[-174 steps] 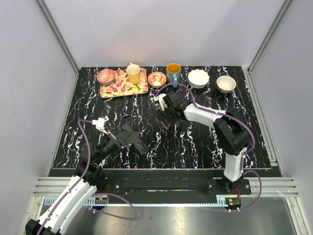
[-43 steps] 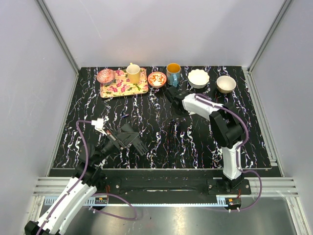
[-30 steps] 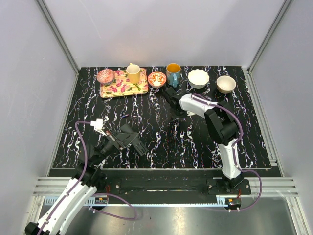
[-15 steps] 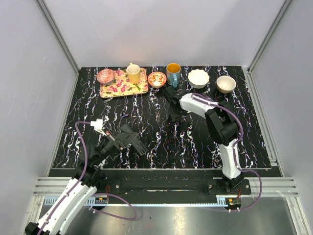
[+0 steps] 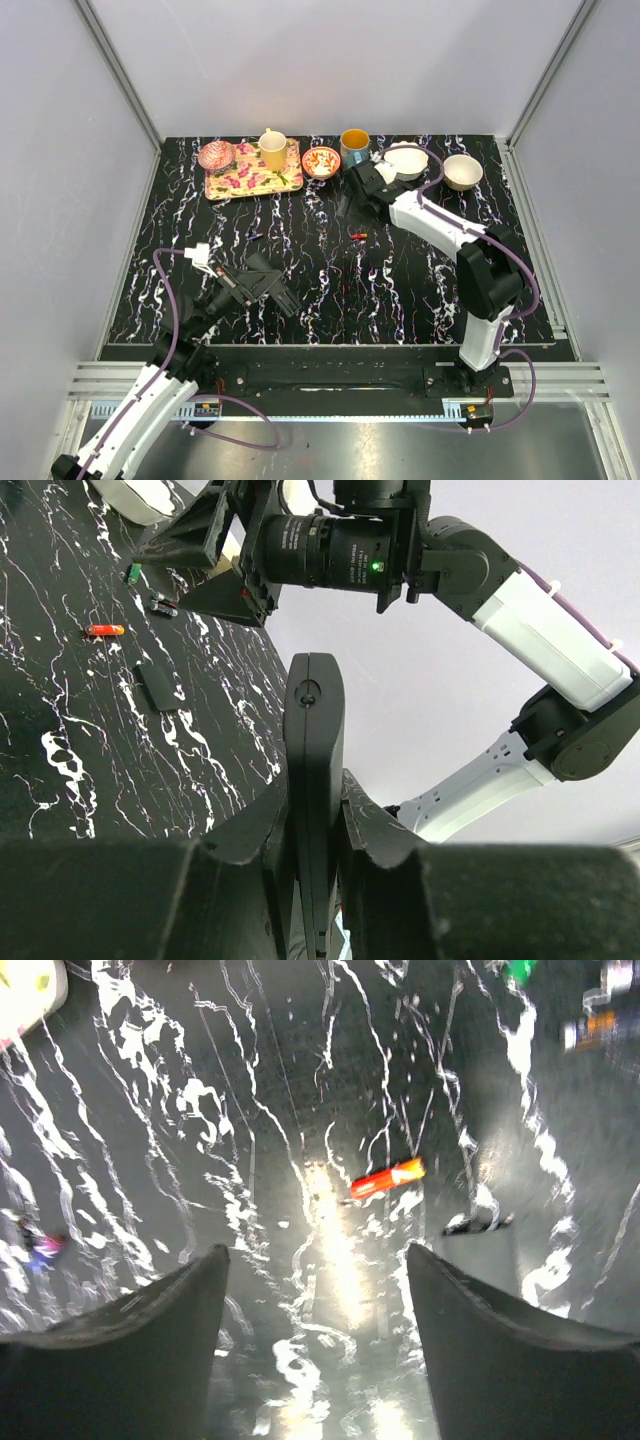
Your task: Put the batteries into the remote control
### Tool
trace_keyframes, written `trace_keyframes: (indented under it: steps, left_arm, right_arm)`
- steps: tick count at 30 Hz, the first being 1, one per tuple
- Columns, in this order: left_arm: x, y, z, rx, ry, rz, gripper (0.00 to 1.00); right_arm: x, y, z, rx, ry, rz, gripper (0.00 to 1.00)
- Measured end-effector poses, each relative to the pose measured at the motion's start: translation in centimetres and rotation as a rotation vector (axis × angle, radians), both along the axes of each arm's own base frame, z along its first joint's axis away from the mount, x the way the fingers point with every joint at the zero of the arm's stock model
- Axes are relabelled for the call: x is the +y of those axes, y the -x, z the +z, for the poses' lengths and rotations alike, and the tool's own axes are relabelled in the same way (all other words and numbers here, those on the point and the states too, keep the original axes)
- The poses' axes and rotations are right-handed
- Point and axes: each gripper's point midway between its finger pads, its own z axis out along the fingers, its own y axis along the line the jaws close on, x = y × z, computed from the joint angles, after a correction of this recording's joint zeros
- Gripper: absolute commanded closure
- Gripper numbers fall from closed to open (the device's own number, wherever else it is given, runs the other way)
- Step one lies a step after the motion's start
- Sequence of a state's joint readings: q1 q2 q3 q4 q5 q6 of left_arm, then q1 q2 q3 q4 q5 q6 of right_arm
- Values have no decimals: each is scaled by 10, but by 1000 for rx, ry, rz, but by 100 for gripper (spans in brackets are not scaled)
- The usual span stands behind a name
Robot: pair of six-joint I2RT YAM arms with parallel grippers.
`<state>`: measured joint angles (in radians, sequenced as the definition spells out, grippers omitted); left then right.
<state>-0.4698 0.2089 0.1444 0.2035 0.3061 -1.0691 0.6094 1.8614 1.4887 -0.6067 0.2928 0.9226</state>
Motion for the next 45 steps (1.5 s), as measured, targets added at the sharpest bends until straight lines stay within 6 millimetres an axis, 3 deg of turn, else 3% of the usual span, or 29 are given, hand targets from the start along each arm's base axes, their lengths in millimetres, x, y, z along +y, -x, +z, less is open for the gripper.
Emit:
trace_keyframes:
  steps: [2, 4, 9, 14, 31, 45]
  left_arm:
    - [0, -1, -1, 2, -5, 2, 100]
    - [-1, -2, -4, 7, -13, 0, 100]
    - [-9, -8, -22, 64, -60, -30, 100]
    - [-11, -9, -28, 82, -75, -41, 100]
    - [-13, -10, -24, 62, -72, -45, 100]
    - [-14, -12, -21, 51, -62, -46, 100]
  right_arm:
    - [-2, -1, -2, -35, 76, 139, 6]
    - [-4, 4, -17, -31, 150, 272, 0]
    - [-9, 14, -61, 36, 258, 477, 2]
    - [-10, 13, -82, 55, 324, 589, 4]
    - [-17, -5, -92, 56, 355, 635, 20]
    - [-20, -11, -94, 54, 325, 618, 43]
